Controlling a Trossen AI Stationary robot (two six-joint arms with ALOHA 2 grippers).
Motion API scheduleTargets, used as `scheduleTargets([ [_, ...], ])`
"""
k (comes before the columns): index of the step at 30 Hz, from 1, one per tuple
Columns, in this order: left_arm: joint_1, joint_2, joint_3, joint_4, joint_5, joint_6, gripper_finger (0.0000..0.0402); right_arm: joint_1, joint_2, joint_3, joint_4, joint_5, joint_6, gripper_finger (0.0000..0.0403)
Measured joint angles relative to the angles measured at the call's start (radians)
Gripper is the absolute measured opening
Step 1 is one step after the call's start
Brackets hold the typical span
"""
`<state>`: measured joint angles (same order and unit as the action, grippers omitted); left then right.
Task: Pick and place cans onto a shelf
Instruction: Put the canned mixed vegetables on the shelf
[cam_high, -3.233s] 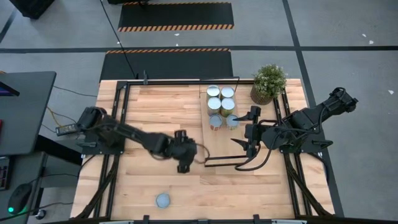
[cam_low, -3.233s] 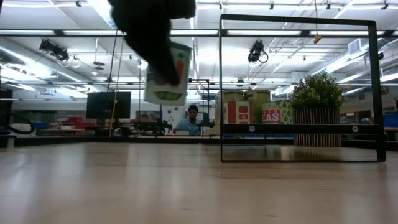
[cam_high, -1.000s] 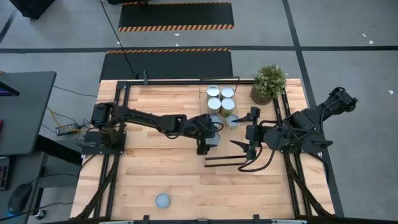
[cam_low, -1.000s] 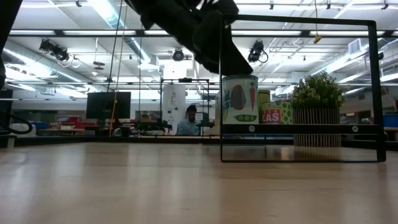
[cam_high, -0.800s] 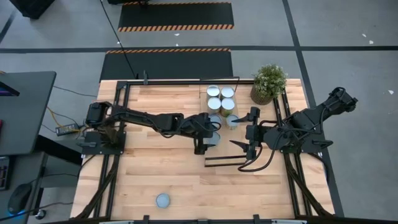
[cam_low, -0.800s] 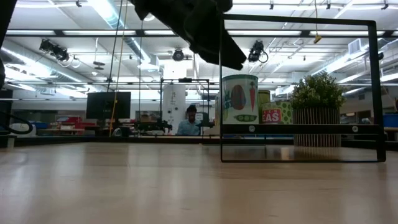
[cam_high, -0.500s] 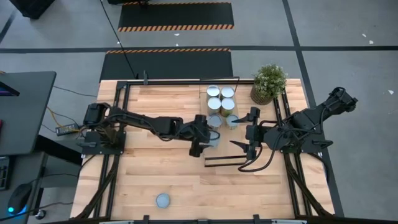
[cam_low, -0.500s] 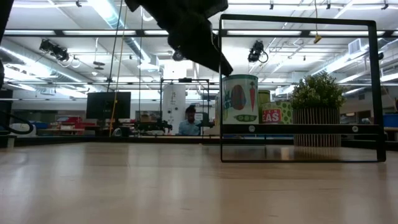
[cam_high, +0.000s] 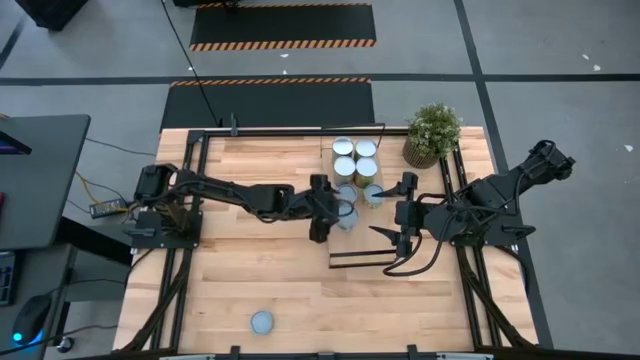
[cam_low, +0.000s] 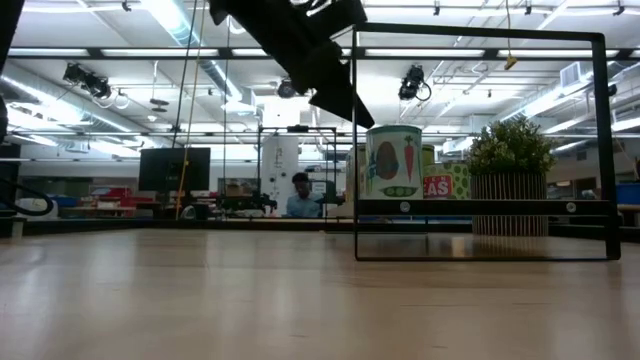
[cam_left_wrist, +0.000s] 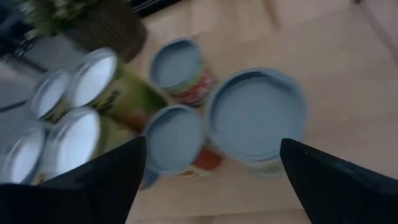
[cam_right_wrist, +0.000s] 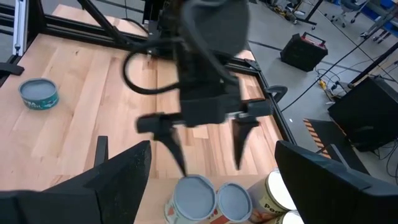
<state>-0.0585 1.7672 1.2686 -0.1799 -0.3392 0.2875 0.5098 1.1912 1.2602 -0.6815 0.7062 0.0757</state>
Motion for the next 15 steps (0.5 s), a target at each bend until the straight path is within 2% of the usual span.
scheduleTargets([
  [4, 0.025, 0.000, 0.000, 0.009, -0.023, -0.044, 0.0375, 0.000, 0.000, 0.000, 0.000, 0.000, 0.000, 0.0350],
  [10, 0.017, -0.007, 0.000, -0.006, 0.136, -0.003, 0.0375, 0.000, 0.000, 0.000, -0.005, -0.001, -0.004, 0.0350],
  [15, -0.009, 0.018, 0.000, 0.009, 0.154, 0.083, 0.0375, 0.000, 0.000, 0.000, -0.001, -0.002, -0.004, 0.0350],
])
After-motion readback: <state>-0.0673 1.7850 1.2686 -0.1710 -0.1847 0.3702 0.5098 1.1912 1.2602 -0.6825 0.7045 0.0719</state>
